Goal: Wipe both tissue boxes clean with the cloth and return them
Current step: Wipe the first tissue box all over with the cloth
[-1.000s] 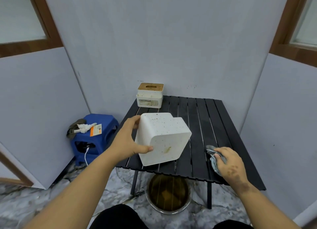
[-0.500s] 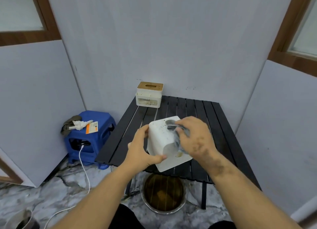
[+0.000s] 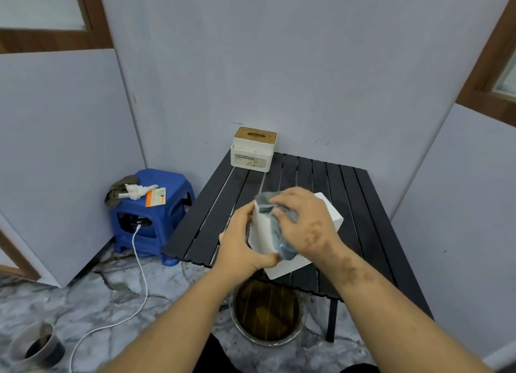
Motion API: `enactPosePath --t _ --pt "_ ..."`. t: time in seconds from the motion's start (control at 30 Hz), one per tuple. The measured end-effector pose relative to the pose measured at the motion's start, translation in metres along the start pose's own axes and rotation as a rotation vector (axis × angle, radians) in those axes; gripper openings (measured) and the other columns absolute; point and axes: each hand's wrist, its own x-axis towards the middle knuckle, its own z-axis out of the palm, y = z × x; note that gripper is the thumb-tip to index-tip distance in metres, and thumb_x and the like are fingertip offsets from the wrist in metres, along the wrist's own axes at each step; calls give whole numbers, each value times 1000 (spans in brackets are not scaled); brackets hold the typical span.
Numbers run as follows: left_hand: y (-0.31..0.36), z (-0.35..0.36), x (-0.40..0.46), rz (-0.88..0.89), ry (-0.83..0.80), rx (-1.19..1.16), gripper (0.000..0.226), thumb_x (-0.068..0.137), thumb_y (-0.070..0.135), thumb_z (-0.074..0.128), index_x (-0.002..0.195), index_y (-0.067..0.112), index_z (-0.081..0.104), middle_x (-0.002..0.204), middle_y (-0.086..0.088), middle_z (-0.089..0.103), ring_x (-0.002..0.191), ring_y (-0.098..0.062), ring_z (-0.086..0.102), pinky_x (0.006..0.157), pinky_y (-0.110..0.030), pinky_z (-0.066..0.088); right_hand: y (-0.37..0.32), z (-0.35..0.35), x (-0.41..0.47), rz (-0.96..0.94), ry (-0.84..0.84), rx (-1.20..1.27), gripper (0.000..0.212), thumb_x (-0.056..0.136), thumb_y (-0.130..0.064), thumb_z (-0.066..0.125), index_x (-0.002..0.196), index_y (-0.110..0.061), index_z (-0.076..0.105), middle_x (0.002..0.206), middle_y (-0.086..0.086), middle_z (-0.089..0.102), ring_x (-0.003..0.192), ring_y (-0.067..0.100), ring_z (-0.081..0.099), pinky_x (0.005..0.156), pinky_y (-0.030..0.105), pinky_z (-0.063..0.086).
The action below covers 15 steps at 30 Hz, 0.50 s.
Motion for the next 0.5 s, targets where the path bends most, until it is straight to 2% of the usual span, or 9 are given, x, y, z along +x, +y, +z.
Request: enactPosePath --t 0.07,0.17,0.2,0.23,0.3,0.37,0.4,0.47,0.5 --pt "0 1 -1 3 9 -19 104 51 38 96 138 48 39 132 27 50 123 12 46 94 -9 39 8 -9 3 1 3 55 18 86 -10 70 102 -13 76 103 -1 69 99 12 60 97 23 45" --pt "2 5 -1 11 10 -32 108 51 44 95 144 43 39 137 31 46 128 10 43 101 -17 35 35 -33 16 252 149 66 17 87 -12 71 104 -13 75 101 -3 70 100 16 65 94 22 47" --pt "1 6 -2 10 14 -35 109 52 44 95 145 42 38 137 31 45 129 9 42 100 -16 34 36 -34 19 298 146 26 18 89 -13 69 106 -14 75 101 -4 69 101 16 65 92 20 46" --pt "0 7 -3 13 18 -32 109 53 42 95 146 42 38 136 30 45 128 9 43 98 -12 34 30 -30 21 288 105 -41 19 91 -15 66 108 -14 74 102 -5 67 101 15 63 92 20 44" --pt "-1 8 -5 15 28 -24 106 52 39 94 143 44 40 132 29 49 125 8 47 94 -7 38 6 -11 21 139 -41 -114 23 92 -19 64 112 -15 73 110 -1 64 105 16 59 96 23 42" --pt "0 7 -5 13 42 -15 98 49 37 90 133 51 42 126 26 54 120 5 52 91 -11 43 -12 0 15 -28 -129 -46 19 90 -18 66 106 -19 75 108 -3 65 100 13 59 95 24 44" --pt "1 7 -5 16 41 -12 97 50 36 91 133 51 42 126 26 54 120 6 52 92 -12 43 -12 -4 15 -46 -133 -3 16 89 -16 67 100 -23 77 103 -7 66 96 11 61 93 24 48" --pt "2 8 -3 19 28 -6 104 54 36 96 142 44 41 133 27 50 125 6 48 98 -13 39 0 -18 25 111 -78 82 20 88 -12 67 89 -30 76 92 -17 68 85 7 66 85 20 53" --pt "2 9 -3 17 31 1 107 53 40 96 144 43 39 134 29 48 127 5 46 102 -18 37 9 -23 32 221 -22 73 17 89 -12 67 90 -27 77 89 -17 68 85 7 67 83 17 51"
